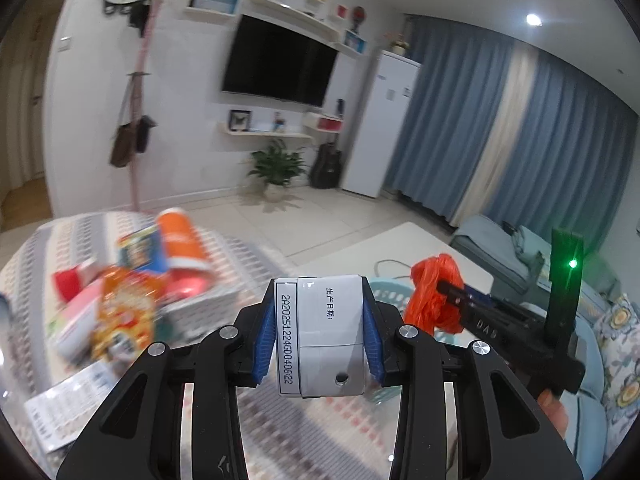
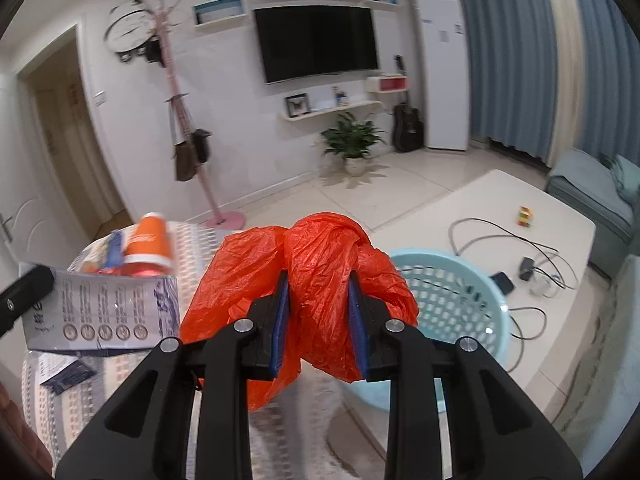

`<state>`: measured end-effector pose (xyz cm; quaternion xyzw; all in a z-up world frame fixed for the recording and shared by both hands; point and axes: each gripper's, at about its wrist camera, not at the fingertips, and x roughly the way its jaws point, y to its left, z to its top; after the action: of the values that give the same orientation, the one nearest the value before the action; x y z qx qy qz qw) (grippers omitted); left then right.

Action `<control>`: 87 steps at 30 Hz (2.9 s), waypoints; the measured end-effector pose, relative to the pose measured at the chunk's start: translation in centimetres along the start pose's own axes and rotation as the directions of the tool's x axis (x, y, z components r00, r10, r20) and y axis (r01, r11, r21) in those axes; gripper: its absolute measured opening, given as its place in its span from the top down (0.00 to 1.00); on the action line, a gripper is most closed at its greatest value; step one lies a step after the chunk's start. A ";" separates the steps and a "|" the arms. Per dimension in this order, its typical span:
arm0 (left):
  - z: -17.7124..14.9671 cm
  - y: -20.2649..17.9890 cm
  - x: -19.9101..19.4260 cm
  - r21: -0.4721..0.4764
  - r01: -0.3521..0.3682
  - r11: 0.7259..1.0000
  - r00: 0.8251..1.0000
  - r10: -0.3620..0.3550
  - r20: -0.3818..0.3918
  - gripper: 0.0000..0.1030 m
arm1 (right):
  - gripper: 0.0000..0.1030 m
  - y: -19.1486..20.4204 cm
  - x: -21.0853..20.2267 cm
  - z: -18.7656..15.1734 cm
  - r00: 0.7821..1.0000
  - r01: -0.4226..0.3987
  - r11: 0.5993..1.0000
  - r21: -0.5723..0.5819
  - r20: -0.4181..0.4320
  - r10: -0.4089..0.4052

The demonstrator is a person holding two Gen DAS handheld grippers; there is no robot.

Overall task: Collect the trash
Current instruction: 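Carry carton and orange bag to the blue basket and open both tools, then grasp the clear plastic bottle with the left tool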

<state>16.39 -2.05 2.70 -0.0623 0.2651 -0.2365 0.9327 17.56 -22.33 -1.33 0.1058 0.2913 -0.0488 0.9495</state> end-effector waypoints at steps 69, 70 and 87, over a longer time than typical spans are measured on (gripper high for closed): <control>-0.3 4.0 -2.3 -0.073 -0.105 0.992 0.994 0.103 -0.033 0.32 | 0.45 5.0 -0.8 -1.9 0.999 -0.027 0.997 -0.067 -0.035 0.024; -0.3 5.0 -3.1 -0.089 -0.130 0.988 0.991 0.128 -0.026 0.31 | 0.45 6.6 -1.0 -2.0 0.998 -0.054 0.994 -0.092 -0.037 0.051; -3.7 26.4 -11.0 -0.376 -0.546 0.749 0.837 0.506 -0.208 0.23 | 0.48 25.3 3.5 -5.8 0.905 -0.417 0.844 -0.339 -0.239 0.351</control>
<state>16.96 26.42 -1.72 -0.1735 0.3594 0.0959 0.9119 21.15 3.49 -3.63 -0.0211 0.3467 0.2095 0.9140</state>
